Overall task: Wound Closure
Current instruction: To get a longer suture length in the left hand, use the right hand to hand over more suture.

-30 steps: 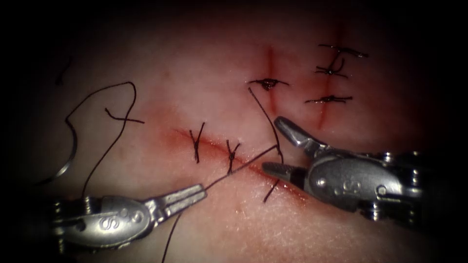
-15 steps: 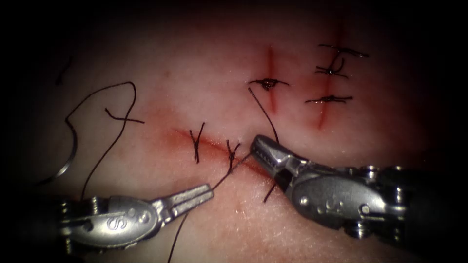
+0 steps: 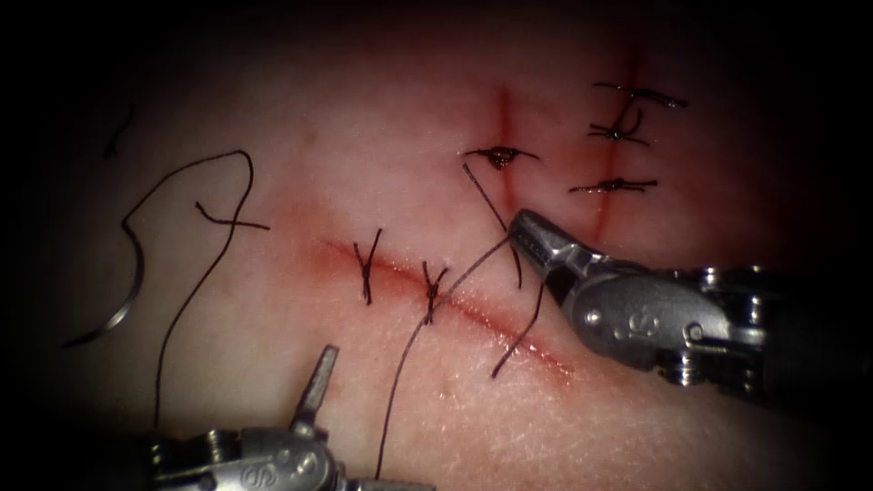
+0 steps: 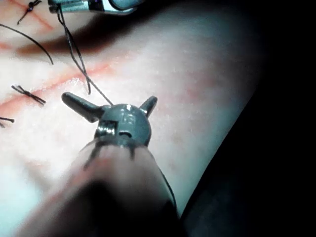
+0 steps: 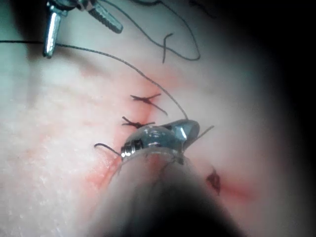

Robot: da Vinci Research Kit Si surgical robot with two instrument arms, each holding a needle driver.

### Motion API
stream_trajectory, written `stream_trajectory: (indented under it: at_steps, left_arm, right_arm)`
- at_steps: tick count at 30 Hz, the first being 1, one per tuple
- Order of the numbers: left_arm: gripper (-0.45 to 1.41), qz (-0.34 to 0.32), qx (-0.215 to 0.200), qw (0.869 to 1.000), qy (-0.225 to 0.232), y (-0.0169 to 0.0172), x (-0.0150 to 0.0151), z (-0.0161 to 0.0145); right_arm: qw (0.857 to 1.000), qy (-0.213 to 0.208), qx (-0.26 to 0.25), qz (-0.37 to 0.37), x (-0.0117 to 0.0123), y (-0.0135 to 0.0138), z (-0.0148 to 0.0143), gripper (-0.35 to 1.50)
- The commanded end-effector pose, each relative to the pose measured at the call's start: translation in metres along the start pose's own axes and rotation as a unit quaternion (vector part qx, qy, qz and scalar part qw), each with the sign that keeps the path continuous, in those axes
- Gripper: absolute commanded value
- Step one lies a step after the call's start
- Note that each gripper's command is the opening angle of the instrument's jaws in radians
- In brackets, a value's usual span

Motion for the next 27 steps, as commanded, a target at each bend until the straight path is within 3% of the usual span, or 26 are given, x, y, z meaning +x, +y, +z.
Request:
stream_trajectory:
  at_steps: [1, 5, 10, 11, 12, 14, 15, 21, 26, 27]
  left_arm:
    - [0.99, -0.014, -0.015, 1.0, -0.013, 0.0007, -0.0008, 0.0006]
    - [0.93, -0.054, -0.07, 0.996, -0.012, 0.0018, -0.0025, 0.0018]
    - [0.74, -0.08, -0.101, 0.992, -0.001, 0.001, -0.0037, 0.0029]
    - [0.56, -0.083, -0.108, 0.991, 0.001, 0.0007, -0.0041, 0.0031]
    - [0.49, -0.085, -0.112, 0.99, 0.001, 0.0006, -0.0041, 0.0031]
    - [0.07, -0.083, -0.119, 0.989, 0.003, 0.0003, -0.0043, 0.0029]
    - [-0.45, -0.082, -0.125, 0.989, 0.004, 0.0001, -0.0043, 0.0026]
    - [-0.45, -0.039, -0.159, 0.983, 0.079, -0.0017, -0.0032, 0.0001]
    - [-0.45, -0.014, -0.123, 0.986, 0.11, -0.0047, -0.0017, -0.0008]
    - [-0.45, -0.005, -0.115, 0.987, 0.115, -0.0057, -0.0012, -0.001]
  right_arm:
    - [1.0, 0.001, -0.002, -0.008, 0.0007, -0.0002, 0.0009, -0.35]
    - [1.0, 0.0, -0.003, -0.017, 0.0008, -0.0003, 0.0008, -0.35]
    - [1.0, 0.001, -0.004, -0.027, 0.0009, -0.0006, 0.0007, -0.35]
    - [1.0, 0.001, -0.004, -0.03, 0.0009, -0.0006, 0.0006, -0.35]
    - [1.0, 0.001, -0.004, -0.03, 0.0009, -0.0006, 0.0006, -0.35]
    - [1.0, 0.002, -0.004, -0.03, 0.0008, -0.0007, 0.0006, -0.35]
    - [1.0, 0.002, -0.004, -0.03, 0.0009, -0.0007, 0.0006, -0.35]
    - [0.999, 0.003, -0.004, -0.034, 0.0007, -0.0009, 0.0004, -0.35]
    - [1.0, 0.013, 0.008, -0.011, 0.0004, -0.001, -0.0014, -0.35]
    - [0.999, 0.018, 0.016, 0.029, 0.0004, -0.001, -0.0024, 0.19]
